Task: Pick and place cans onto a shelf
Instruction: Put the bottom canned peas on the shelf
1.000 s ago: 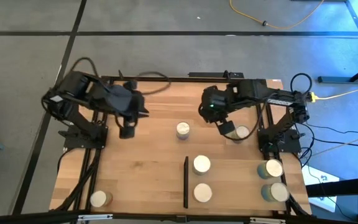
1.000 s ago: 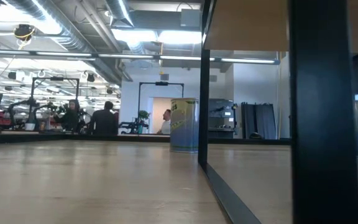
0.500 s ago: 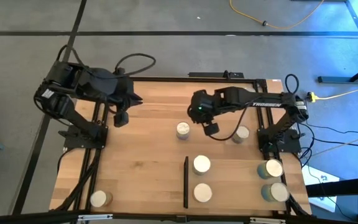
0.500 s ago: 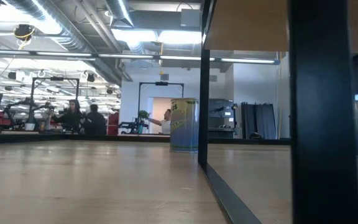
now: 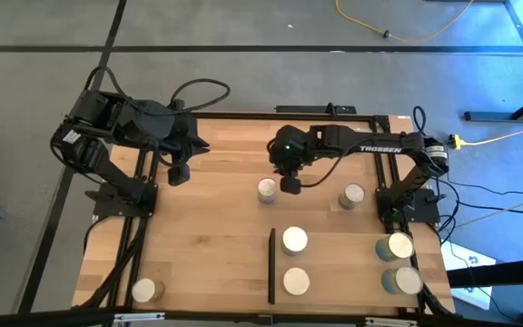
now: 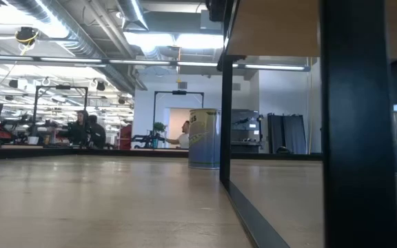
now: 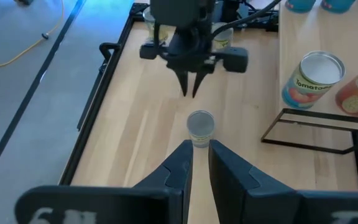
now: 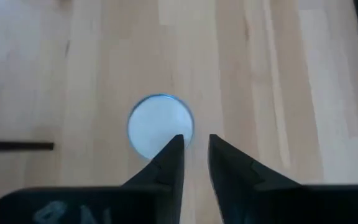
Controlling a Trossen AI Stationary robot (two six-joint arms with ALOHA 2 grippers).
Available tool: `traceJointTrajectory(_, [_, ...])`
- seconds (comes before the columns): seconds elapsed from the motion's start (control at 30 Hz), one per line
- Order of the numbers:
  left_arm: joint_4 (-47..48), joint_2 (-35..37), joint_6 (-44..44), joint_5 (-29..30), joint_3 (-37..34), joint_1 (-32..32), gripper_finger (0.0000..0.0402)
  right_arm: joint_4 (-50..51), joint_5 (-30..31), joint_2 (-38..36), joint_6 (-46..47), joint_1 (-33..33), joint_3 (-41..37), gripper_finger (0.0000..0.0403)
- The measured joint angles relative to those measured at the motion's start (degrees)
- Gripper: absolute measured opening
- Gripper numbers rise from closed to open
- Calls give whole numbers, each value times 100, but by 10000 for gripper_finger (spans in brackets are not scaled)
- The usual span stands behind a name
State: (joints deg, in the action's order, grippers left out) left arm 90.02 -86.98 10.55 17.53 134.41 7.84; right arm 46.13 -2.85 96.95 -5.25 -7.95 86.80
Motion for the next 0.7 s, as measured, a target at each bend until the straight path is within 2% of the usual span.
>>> traceJointTrajectory(0.27, [0, 0, 0, 1, 0, 0, 44, -646, -43, 10, 945, -114, -555, 74])
traceJointTrajectory(0.43, [0, 0, 0, 1, 0, 0, 44, -1004, -610, 48, 1303, -170, -926, 74])
traceJointTrajectory(0.7, [0, 0, -13, 1, 0, 0, 44, -1472, -586, 48, 1582, -166, -1393, 74])
